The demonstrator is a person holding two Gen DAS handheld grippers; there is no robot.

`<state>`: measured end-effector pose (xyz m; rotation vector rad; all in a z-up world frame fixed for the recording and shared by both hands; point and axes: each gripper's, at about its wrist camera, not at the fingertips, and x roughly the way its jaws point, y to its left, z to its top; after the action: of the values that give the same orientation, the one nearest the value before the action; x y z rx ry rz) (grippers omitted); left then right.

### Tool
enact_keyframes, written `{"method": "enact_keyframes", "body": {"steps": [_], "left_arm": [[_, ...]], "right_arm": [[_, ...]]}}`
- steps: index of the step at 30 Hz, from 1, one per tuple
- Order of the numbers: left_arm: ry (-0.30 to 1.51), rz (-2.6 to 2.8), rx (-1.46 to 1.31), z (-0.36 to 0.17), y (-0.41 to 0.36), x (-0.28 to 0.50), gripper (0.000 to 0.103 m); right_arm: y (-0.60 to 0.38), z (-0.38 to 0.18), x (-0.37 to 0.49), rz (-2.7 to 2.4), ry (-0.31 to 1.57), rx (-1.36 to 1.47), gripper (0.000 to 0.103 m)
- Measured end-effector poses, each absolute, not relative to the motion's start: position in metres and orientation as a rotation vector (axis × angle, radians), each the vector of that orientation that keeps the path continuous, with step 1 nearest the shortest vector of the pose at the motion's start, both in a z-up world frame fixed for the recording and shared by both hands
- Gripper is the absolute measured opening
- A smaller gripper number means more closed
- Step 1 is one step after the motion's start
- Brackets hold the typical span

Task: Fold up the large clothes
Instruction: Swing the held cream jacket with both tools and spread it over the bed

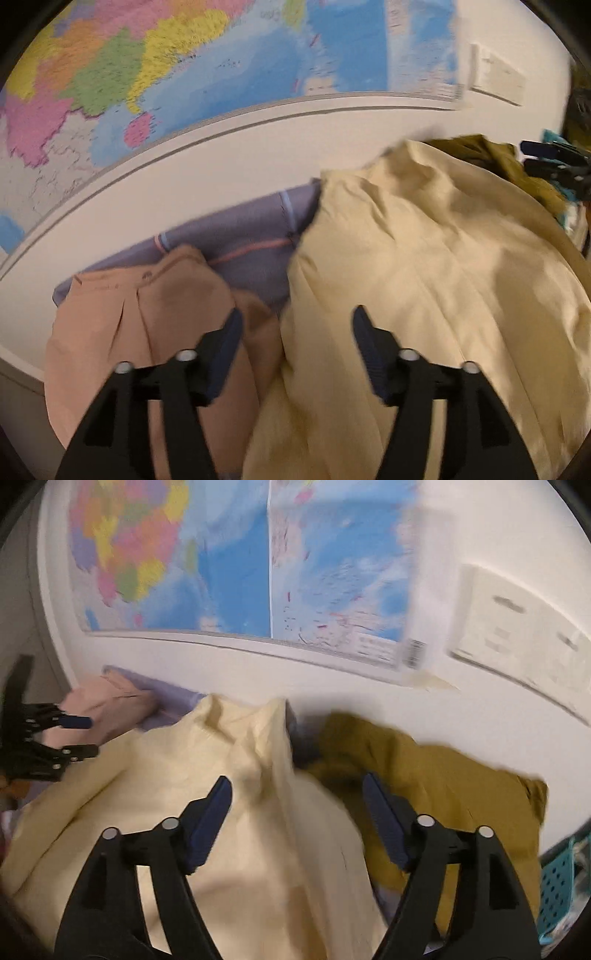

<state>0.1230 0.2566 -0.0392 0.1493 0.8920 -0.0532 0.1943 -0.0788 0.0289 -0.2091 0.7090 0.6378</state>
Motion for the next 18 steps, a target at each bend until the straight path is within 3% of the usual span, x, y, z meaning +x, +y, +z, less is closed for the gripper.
{"method": "enact_keyframes", "body": {"steps": [3,9,10,11,12,13,14,18], "left_arm": [[0.910,-0.119,0.150,-0.039,0.253,0.078,0.071],[0.962,-0.233,0.200,-0.058,0.227,0.014,0.075],[0.978,-0.234,0.215,-0.064,0.223,0.010,0.074],[0.997,-0.209,0.228,-0.071,0.222,0.009,0.065],[1.014,-0.191,0.228,-0.076,0.223,0.009,0.055],[1.037,-0.180,0.216,-0.081,0.224,0.011,0.026],[1.045,-0.151,0.202,-0.082,0.227,0.015,0.006],[0.927,-0.037,0.147,-0.045,0.248,0.020,0.002]], "right_arm": [[-0.117,0.022,0.161,0.629,0.763,-0.171,0.084],[-0.206,-0.052,0.088,0.585,0.996,-0.039,0.088],[-0.219,-0.061,0.080,0.579,1.022,0.009,0.081],[-0.227,-0.071,0.076,0.588,1.048,0.063,0.074],[-0.230,-0.077,0.074,0.599,1.047,0.098,0.052],[-0.234,-0.077,0.067,0.597,1.041,0.098,0.020],[-0.231,-0.075,0.065,0.591,1.029,0.075,0.006],[-0.232,-0.030,0.062,0.532,0.897,0.003,0.002]]}}
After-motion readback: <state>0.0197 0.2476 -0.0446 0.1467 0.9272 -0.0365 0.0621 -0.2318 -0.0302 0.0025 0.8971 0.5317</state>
